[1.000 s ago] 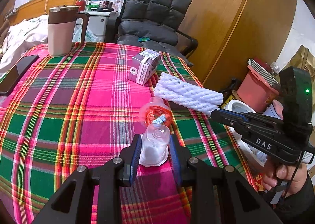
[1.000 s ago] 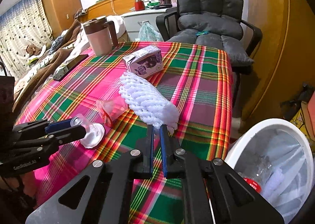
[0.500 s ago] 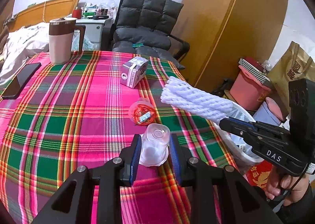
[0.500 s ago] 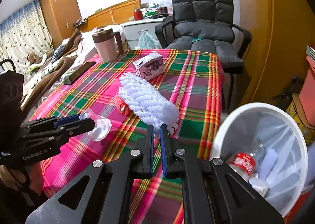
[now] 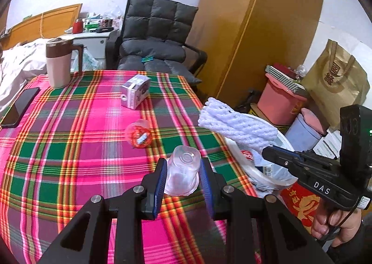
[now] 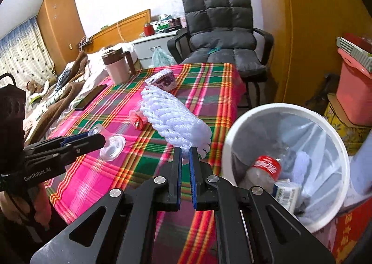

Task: Collect trash
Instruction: 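Carry the clear cup with the left tool over the bin while the right carries the sleeve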

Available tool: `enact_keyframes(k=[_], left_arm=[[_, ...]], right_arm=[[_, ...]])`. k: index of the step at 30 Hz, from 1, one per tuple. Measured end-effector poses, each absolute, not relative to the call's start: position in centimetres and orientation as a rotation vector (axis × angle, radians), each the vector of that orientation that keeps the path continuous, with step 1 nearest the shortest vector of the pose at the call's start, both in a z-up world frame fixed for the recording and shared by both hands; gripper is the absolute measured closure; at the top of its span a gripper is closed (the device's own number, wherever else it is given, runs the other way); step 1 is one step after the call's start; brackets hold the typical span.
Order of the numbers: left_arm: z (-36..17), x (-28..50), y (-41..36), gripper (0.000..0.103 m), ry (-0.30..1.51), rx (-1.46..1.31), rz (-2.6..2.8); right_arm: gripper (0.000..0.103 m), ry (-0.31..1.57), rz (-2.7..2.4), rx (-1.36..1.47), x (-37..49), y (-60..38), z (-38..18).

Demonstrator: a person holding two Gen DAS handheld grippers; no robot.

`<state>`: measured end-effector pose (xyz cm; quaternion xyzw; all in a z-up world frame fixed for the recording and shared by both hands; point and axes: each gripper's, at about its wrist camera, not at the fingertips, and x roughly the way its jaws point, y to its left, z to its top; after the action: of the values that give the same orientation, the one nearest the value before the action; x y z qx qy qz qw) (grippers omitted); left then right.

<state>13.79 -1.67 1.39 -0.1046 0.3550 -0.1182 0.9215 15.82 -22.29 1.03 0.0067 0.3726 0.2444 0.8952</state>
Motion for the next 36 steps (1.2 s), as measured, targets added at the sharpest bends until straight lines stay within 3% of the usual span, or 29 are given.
enact_keyframes(k=[36], left_arm=[[0.5,19.8,-14.0,0.073,0.782,-0.142,-0.518]], right_arm=[[0.094,0.831,0.241,0.157,14.4,-32.7,-1.7]])
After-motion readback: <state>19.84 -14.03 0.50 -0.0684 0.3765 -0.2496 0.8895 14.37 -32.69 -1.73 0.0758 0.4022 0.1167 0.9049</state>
